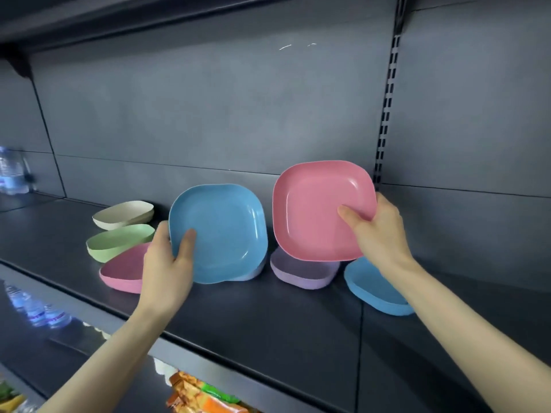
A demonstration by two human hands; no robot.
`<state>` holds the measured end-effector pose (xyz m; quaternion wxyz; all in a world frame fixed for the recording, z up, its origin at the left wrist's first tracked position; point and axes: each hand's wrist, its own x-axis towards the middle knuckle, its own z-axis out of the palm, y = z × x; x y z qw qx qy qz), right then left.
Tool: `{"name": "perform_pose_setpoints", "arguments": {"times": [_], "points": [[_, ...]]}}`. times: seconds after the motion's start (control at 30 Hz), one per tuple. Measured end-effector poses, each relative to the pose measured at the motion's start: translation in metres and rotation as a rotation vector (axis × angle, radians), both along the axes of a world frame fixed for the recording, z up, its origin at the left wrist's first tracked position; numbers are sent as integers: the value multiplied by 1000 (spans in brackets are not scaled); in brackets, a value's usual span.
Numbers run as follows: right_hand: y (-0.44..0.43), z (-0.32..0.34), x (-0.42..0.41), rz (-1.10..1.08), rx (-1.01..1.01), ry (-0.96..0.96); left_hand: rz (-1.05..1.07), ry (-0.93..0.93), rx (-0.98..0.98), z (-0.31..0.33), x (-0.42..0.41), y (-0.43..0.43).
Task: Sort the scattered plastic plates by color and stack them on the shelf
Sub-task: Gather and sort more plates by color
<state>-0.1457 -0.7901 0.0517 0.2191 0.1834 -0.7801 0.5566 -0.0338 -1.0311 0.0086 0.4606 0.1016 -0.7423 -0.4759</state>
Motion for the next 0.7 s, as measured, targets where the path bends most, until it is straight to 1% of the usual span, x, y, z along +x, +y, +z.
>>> {"name": "perform_pose_setpoints", "arguments": {"times": [0.13,0.27,0.37,0.53,0.63,0.7], "points": [[-60,0,-8,25,52,-25,49,10,23,4,1,-57],[-125,-3,-7,5,82,-12,25,39,12,5,-6,-121],[-169,-10,0,-53,91,-24,-28,26,17,4,-10,-165],[-229,-28,15,-172,133,-108,-139,-8,101,-3,-15,-234],[-254,-40,26,-234,165,-168,-204,-40,133,-12,-19,-258],[-266,-42,32,-251,196,-204,-241,-45,194,-16,-20,-270]]}}
